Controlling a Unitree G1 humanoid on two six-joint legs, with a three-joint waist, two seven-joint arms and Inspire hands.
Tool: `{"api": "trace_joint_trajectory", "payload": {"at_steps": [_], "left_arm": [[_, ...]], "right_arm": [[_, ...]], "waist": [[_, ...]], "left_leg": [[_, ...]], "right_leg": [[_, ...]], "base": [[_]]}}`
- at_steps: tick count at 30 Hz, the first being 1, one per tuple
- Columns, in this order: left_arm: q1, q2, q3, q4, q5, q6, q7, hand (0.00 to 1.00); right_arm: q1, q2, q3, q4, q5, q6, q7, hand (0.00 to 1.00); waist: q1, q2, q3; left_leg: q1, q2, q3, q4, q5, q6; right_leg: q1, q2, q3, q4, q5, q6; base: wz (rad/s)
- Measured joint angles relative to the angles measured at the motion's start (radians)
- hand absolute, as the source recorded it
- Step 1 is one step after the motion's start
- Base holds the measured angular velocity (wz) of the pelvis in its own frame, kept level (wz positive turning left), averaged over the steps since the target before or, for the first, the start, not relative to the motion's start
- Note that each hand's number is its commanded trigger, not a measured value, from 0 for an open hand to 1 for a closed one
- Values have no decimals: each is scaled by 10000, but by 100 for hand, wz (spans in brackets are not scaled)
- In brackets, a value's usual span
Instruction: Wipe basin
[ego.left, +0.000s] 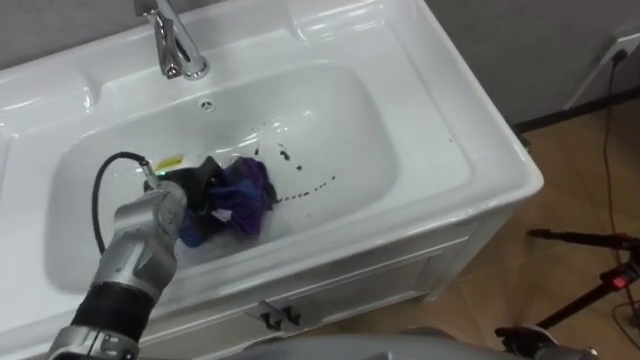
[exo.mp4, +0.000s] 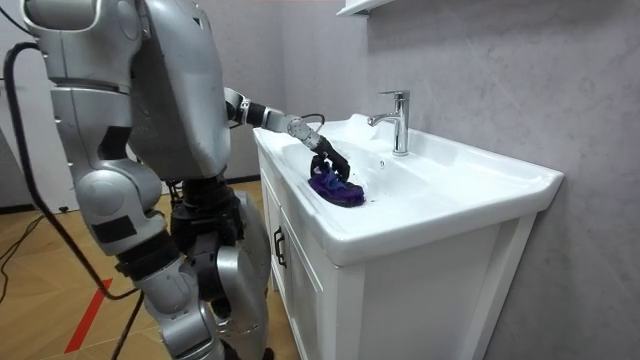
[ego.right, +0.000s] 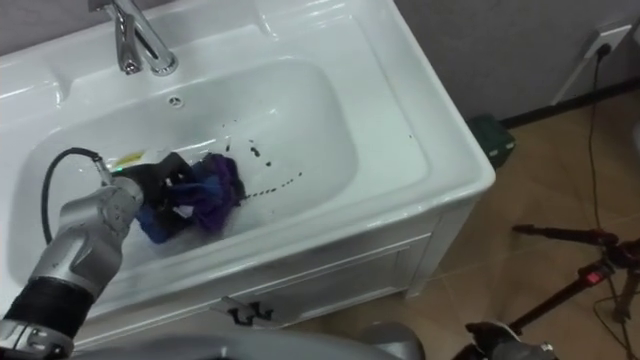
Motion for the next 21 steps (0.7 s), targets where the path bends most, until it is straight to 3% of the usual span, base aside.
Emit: {"api": "trace_joint_trajectory", "payload": {"at_steps": [8,12,14,21], "left_arm": [[-21,-113,-8,-110,-9,-302,51,100],[-22,-148,-11,-114,-8,-340,361,100],[-26,-213,-11,-104,5,-340,537,100],[-67,-595,-118,-37,111,-287,1080,100]], "right_arm": [[-69,6,85,18,22,-237,-245,0],[-61,51,379,74,31,-309,-382,0],[-20,90,399,147,54,-297,-388,0],[141,422,433,402,48,-135,-487,0]], "waist": [[-43,-26,12],[-49,-160,67],[-53,-251,89],[-371,-445,103]], "left_leg": [[-159,-50,-198,7,0,1],[-136,-40,-139,-49,-1,1],[-80,-21,52,-109,-1,1],[132,-27,122,-333,0,3]], "right_leg": [[-31,-1,-121,-120,-3,9],[-29,22,-104,-138,0,12],[-17,39,-9,-154,5,21],[125,183,425,-397,145,85]], "base": [[5],[0],[-2],[-5]]}}
